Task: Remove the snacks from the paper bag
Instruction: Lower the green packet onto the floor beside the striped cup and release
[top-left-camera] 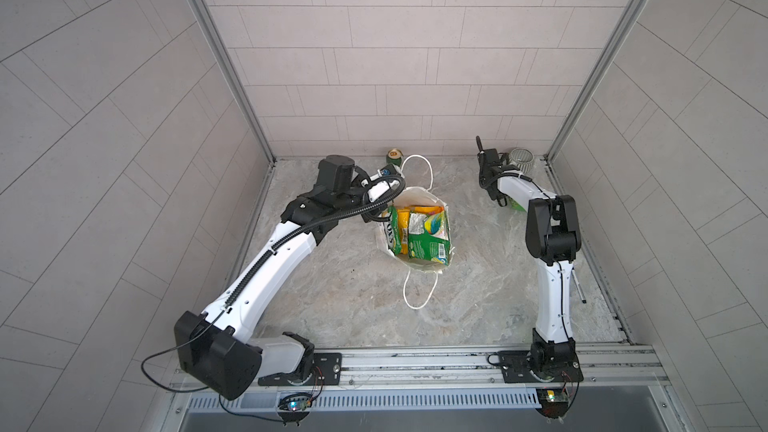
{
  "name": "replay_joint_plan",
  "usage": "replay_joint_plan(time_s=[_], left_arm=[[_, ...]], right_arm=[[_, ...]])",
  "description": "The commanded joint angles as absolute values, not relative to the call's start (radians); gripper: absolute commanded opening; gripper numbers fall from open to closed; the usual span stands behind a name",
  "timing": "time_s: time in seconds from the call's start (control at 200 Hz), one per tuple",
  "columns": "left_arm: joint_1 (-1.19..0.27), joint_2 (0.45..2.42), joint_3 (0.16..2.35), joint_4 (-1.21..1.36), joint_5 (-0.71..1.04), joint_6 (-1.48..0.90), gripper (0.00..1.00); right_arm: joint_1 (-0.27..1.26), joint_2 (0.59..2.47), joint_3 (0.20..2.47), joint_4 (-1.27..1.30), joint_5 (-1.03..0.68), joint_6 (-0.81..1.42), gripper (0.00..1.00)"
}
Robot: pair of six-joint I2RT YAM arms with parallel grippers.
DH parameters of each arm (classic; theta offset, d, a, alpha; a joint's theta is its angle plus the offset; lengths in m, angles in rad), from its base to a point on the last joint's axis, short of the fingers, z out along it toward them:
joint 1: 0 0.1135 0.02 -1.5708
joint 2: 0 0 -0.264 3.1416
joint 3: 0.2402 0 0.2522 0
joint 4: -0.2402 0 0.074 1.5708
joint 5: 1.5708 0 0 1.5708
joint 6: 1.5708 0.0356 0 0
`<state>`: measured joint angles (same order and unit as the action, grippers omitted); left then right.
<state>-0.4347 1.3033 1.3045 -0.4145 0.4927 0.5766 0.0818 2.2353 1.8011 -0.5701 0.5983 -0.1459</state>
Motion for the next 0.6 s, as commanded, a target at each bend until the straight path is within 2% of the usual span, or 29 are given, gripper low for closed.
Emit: replay_joint_plan(time_s=[0.0,0.15,0.28,0.595], left_arm=[[-0.443,1.308,1.305,-0.382,0.5,0.581,0.0],[-0.442,1.309,1.309,-0.384,0.502,0.576,0.0],[-0.442,1.299,1.301,-0.38,0.499,0.579,0.0],[-0.442,1.304,1.302,-0.376,0.497,0.575,0.0]], right_arm=[[0.075,2.207,1.841,-0.625,0.552,-0.094,0.45],[0.055,2.172,1.896,-0.703,0.46,0.007,0.48],[0.017,2.129,1.896,-0.723,0.288,0.083,0.5],[-0.047,2.018,1.791,-0.707,-0.072,0.22,0.47]])
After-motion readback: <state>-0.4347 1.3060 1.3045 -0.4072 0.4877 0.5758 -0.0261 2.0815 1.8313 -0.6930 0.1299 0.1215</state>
